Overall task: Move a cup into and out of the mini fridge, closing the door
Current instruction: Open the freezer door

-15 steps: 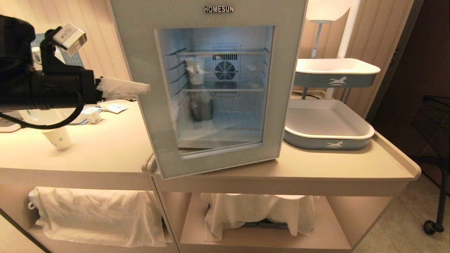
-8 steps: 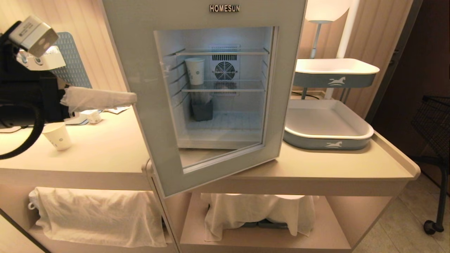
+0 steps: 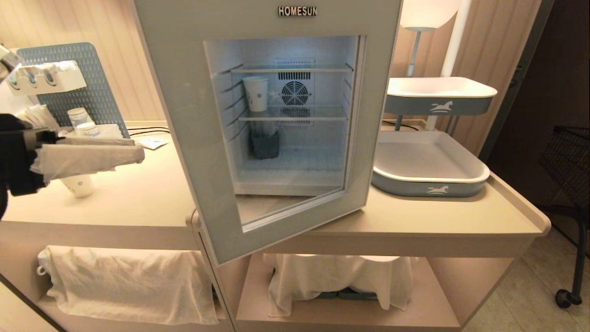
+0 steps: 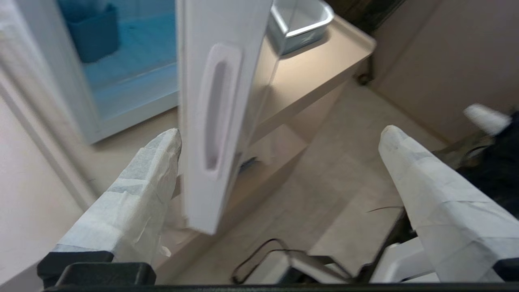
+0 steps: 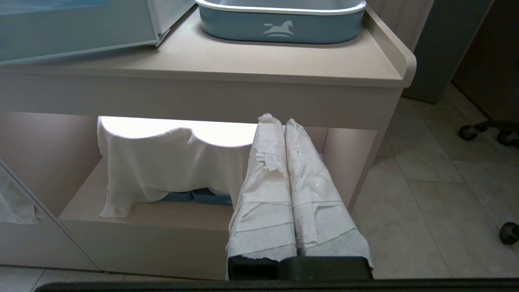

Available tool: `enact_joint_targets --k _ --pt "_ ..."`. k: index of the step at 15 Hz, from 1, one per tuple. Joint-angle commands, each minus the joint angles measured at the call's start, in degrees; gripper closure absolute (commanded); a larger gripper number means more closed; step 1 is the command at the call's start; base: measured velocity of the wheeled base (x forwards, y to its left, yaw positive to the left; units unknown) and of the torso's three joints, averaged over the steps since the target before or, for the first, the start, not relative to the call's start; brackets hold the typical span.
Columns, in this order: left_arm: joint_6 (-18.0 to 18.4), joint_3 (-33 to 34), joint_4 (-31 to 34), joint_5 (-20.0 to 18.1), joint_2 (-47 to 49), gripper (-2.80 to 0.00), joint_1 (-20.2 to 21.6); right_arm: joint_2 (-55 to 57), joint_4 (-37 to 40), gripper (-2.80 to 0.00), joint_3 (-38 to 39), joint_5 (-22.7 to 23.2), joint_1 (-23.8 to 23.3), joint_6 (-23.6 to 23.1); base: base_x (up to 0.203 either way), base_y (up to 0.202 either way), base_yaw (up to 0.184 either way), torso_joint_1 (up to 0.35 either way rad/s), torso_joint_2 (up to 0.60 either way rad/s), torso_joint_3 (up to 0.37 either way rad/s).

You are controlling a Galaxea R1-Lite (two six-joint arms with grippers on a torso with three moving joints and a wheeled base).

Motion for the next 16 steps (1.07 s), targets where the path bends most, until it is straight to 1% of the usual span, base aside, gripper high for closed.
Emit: enact_joint_targets --k 1,2,3,4,5,6,8,10,13,15,16 --pt "5.4 0.5 1.7 -0.1 -0.7 -2.8 1.9 0.1 0.0 0.0 0.0 0.0 0.0 0.0 0.0 0.0 0.0 0.0 0.0 0.0" --pt "9.3 0.9 3.0 -0.1 -0.9 -2.8 3.8 0.1 0.0 0.0 0.0 0.0 0.0 0.0 0.0 0.0 0.0 0.0 0.0 0.0" --pt "11.9 1.2 3.9 -0.1 -0.9 0.0 6.0 0.1 0.0 0.0 0.0 0.0 0.0 0.0 0.0 0.0 0.0 0.0 0.0 0.0" --pt "13.0 0.8 5.5 0.4 -0.4 0.0 7.9 0.1 0.0 0.0 0.0 0.0 0.0 0.0 0.0 0.0 0.0 0.0 0.0 0.0" --pt "13.6 -0.8 8.7 1.7 0.4 0.0 9.7 0.1 0.0 0.0 0.0 0.0 0.0 0.0 0.0 0.0 0.0 0.0 0.0 0.0" --pt "14.4 -3.3 11.7 4.1 1.6 0.0 10.5 0.1 0.0 0.0 0.0 0.0 0.0 0.0 0.0 0.0 0.0 0.0 0.0 0.0" --pt "14.8 -9.0 14.1 10.0 5.3 0.0 11.2 0.1 0.0 0.0 0.0 0.0 0.0 0.0 0.0 0.0 0.0 0.0 0.0 0.0" --pt "14.7 -14.4 13.9 13.4 9.7 0.0 11.3 0.1 0.0 0.0 0.0 0.0 0.0 0.0 0.0 0.0 0.0 0.0 0.0 0.0" --pt "14.8 -22.7 12.4 15.8 17.0 0.0 11.1 0.1 0.0 0.0 0.0 0.0 0.0 0.0 0.0 0.0 0.0 0.0 0.0 0.0" --pt "13.8 -27.4 11.7 18.2 21.4 0.0 8.8 0.1 0.0 0.0 0.0 0.0 0.0 0.0 0.0 0.0 0.0 0.0 0.0 0.0" --pt "13.4 -29.1 11.2 18.8 23.3 0.0 7.9 0.1 0.0 0.0 0.0 0.0 0.0 0.0 0.0 0.0 0.0 0.0 0.0 0.0"
